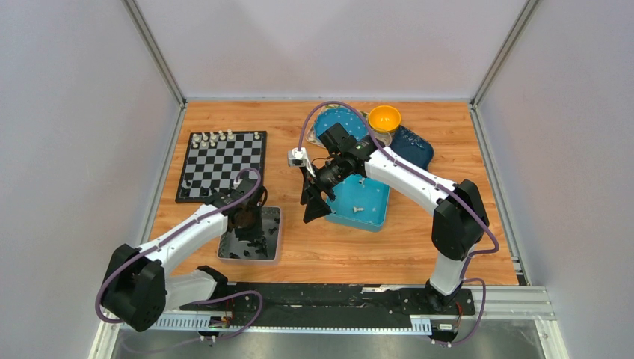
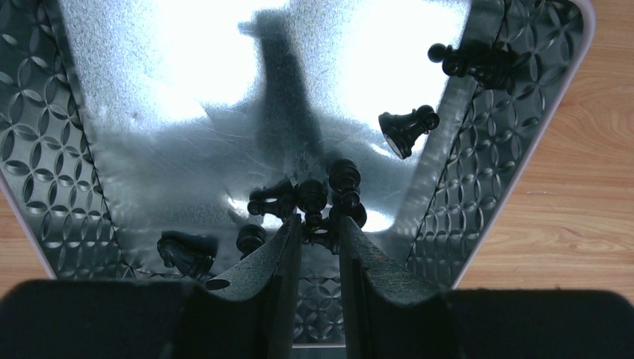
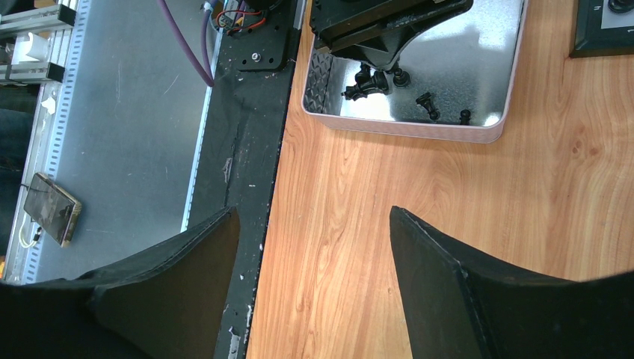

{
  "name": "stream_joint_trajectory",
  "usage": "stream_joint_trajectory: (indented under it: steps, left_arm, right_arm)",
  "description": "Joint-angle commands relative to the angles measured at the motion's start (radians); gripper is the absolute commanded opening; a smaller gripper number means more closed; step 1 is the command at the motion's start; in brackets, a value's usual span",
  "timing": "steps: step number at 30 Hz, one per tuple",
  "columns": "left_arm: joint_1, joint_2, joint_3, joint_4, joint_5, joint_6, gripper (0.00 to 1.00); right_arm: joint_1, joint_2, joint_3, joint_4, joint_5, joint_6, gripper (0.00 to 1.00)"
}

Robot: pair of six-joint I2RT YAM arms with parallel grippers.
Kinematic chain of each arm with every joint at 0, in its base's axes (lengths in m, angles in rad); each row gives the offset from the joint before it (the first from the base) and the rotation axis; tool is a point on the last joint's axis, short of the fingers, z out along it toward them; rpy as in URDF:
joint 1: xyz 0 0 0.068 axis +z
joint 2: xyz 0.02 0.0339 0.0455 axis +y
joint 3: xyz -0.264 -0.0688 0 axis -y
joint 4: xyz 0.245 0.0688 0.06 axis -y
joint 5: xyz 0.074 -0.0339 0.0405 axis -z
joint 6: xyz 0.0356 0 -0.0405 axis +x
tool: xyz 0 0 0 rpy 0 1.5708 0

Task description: Set up the chess pieces on the board

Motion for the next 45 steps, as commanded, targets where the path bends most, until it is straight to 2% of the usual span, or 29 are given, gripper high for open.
stream_joint_trajectory:
  steps: [1,17,22,23,31,38,42,45]
  left_arm:
    - [-0.003,0.014,-0.012,0.023,0.002,0.016,0.31]
    - [-0.003,0.046,-0.016,0.033,-0.005,0.031,0.24]
    - [-0.003,0.049,-0.002,0.029,-0.008,0.042,0.14]
    - [-0.005,0.047,0.009,0.026,-0.008,0.043,0.09]
    - [-0.003,-0.012,0.084,-0.068,-0.004,0.083,0.03]
    - [0.001,-0.028,0.257,-0.235,-0.077,0.163,0.01]
    - [0.092,-0.020,0.346,-0.258,-0.076,0.229,0.01]
    - [0.213,0.001,0.420,-0.251,-0.065,0.292,0.01]
  right_arm:
    - [-0.006,-0.024,0.017,0.008,-0.002,-0.023,0.77]
    - [-0.006,-0.027,0.013,0.008,-0.005,-0.026,0.77]
    - [-0.008,-0.027,0.013,0.008,-0.006,-0.026,0.77]
    - [-0.008,-0.027,0.011,0.008,-0.006,-0.026,0.77]
    - [-0.008,-0.026,0.011,0.008,-0.011,-0.027,0.77]
    - [-0.008,-0.021,0.011,0.008,-0.022,-0.026,0.77]
    - [-0.008,-0.021,0.016,0.008,-0.020,-0.026,0.77]
    - [-0.008,-0.023,0.013,0.008,-0.023,-0.027,0.77]
